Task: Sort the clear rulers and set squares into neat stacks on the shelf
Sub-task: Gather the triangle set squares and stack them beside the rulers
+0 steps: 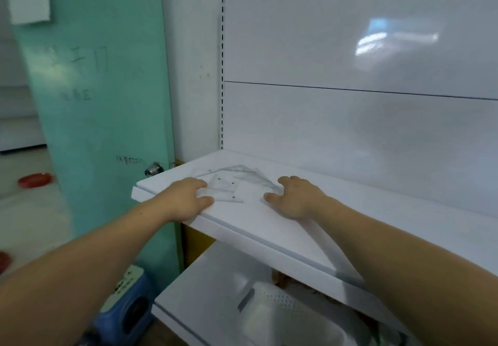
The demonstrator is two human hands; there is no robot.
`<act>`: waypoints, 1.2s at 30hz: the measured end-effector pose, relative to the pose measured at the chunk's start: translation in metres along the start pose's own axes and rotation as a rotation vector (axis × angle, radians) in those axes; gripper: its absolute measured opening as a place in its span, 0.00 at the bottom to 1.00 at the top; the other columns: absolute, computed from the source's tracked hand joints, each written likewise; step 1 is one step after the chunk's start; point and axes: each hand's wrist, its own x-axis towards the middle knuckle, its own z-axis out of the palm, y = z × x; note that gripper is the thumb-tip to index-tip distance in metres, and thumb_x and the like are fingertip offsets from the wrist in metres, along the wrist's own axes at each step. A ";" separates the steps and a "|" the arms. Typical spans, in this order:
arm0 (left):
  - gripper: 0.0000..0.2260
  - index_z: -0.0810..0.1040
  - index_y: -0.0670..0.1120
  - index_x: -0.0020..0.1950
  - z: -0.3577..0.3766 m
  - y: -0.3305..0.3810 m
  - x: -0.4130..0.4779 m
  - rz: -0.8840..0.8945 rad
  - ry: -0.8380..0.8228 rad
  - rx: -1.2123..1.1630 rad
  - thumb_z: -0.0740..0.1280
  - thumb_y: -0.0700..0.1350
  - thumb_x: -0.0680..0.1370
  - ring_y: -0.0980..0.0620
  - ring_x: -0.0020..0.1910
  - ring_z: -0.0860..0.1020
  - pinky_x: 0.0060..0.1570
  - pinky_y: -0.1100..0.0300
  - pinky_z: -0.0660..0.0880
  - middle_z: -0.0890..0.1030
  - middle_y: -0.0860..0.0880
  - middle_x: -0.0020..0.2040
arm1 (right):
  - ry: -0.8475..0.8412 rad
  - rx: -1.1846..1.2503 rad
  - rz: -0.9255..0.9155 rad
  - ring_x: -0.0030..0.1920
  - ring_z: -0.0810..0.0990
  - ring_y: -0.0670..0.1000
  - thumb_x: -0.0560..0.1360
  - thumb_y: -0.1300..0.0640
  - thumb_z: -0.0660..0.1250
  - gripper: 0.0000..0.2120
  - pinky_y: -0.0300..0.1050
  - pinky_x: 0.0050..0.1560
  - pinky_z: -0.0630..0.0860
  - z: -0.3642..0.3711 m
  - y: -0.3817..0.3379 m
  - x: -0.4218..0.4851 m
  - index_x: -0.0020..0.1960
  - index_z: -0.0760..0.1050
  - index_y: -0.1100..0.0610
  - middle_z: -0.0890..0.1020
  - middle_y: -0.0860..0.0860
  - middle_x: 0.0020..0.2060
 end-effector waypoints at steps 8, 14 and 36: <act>0.30 0.57 0.52 0.76 0.001 -0.032 0.097 -0.132 -0.021 0.142 0.55 0.63 0.78 0.45 0.73 0.61 0.70 0.49 0.60 0.59 0.50 0.76 | -0.108 -0.056 0.024 0.55 0.75 0.57 0.73 0.33 0.57 0.30 0.46 0.48 0.72 0.003 -0.019 0.116 0.53 0.75 0.60 0.76 0.57 0.53; 0.16 0.75 0.53 0.64 -0.010 -0.042 0.137 0.008 -0.030 0.082 0.63 0.54 0.77 0.48 0.59 0.73 0.59 0.55 0.71 0.75 0.48 0.64 | -0.147 0.180 0.063 0.34 0.76 0.53 0.68 0.48 0.70 0.16 0.43 0.37 0.72 -0.002 -0.027 0.156 0.33 0.74 0.60 0.78 0.55 0.31; 0.25 0.71 0.49 0.66 -0.013 -0.066 0.143 0.383 -0.127 -0.020 0.68 0.59 0.73 0.50 0.61 0.71 0.61 0.57 0.69 0.73 0.50 0.64 | 0.075 0.066 0.282 0.46 0.73 0.52 0.76 0.50 0.64 0.10 0.43 0.45 0.69 0.002 -0.046 0.096 0.54 0.71 0.52 0.77 0.51 0.47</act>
